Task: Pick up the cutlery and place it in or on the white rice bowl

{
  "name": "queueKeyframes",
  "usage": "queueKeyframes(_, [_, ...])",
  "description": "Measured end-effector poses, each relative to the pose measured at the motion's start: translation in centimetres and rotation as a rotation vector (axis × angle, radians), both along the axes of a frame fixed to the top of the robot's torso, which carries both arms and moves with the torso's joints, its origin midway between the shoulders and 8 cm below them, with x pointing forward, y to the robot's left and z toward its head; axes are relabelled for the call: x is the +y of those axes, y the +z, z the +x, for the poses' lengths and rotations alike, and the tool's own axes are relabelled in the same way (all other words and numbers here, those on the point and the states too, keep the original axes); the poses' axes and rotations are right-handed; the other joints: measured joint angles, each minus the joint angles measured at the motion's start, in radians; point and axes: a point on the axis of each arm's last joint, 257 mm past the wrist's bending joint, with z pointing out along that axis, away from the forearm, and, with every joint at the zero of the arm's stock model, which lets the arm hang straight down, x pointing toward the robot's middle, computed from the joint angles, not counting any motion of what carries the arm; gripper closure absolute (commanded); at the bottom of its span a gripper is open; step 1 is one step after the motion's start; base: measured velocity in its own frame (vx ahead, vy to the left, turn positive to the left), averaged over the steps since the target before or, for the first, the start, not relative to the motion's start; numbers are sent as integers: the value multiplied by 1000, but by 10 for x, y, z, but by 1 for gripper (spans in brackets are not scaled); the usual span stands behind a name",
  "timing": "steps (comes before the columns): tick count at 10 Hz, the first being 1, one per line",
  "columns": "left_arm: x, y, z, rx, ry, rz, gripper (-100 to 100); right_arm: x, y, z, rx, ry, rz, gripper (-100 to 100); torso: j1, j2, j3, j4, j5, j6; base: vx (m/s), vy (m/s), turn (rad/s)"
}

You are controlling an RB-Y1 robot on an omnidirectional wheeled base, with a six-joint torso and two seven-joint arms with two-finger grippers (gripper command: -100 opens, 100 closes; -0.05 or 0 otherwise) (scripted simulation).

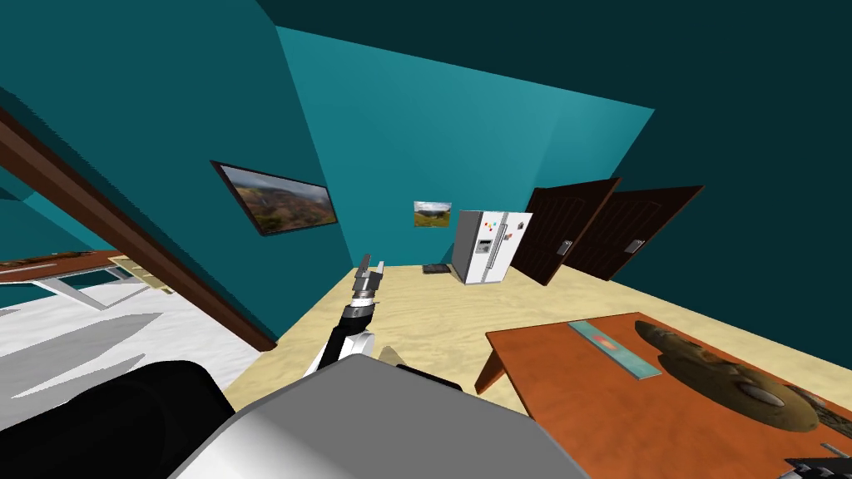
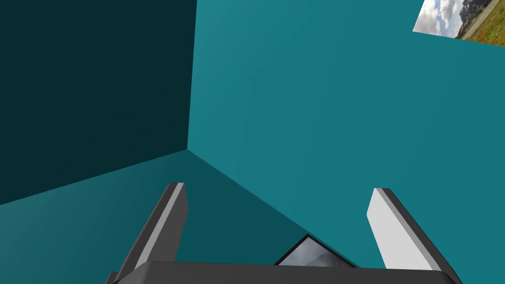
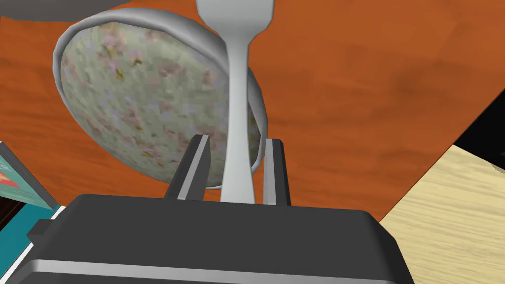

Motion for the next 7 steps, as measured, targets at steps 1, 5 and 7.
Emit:
queueKeyframes(1, [0,0,0,0,0,0,0,-7,7,-4,7,-6,-11,100,-3,-1,-1,0,0,0,178,6,39])
queueKeyframes(5, [0,0,0,0,0,0,0,-16,21,-17,54,-26,-29,100,-11,7,4,1,-3,2,106,-67,23])
queueKeyframes(7, [0,0,0,0,0,0,0,-11,21,-28,80,-38,-20,100,-14,12,6,2,-4,4,46,-107,5])
